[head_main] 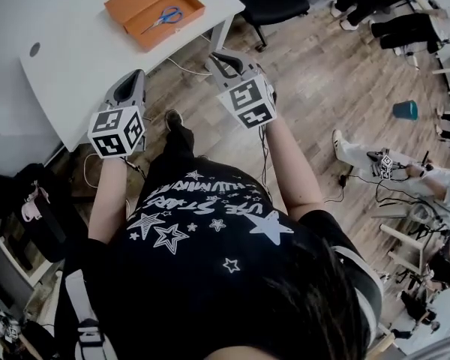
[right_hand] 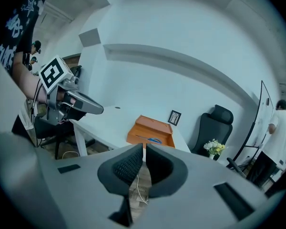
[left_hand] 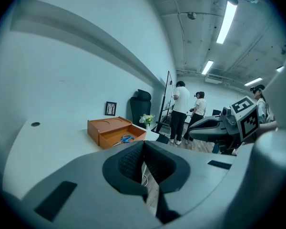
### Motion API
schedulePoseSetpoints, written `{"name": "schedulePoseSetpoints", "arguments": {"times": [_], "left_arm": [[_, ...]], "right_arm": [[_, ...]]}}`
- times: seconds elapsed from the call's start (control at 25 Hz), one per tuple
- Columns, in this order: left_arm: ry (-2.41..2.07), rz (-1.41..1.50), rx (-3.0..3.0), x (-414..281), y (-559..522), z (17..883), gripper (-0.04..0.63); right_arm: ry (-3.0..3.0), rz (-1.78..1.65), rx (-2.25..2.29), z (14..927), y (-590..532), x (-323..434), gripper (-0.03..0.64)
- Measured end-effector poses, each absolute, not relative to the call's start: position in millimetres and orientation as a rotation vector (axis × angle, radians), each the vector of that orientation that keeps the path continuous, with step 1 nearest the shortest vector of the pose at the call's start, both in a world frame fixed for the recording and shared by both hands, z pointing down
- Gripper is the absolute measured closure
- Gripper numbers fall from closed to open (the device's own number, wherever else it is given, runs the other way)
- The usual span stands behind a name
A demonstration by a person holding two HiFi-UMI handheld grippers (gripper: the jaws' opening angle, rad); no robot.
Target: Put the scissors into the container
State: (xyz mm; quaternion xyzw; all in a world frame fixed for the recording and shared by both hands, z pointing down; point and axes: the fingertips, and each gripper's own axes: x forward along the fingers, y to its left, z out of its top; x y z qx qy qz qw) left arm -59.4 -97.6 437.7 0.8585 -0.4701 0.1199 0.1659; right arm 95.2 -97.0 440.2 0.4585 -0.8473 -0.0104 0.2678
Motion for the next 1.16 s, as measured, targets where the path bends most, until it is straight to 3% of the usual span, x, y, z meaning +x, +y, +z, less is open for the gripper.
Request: {"name": "schedulePoseSetpoints", "arguments": {"times": [1.16], "left_arm": [[-1.336,0.356,2.413,-54.8,4.1,451.0,0.577]], "right_arm": [[-2.295,0.083,1.296,452.8,-2.8,112.0,0.563]]}}
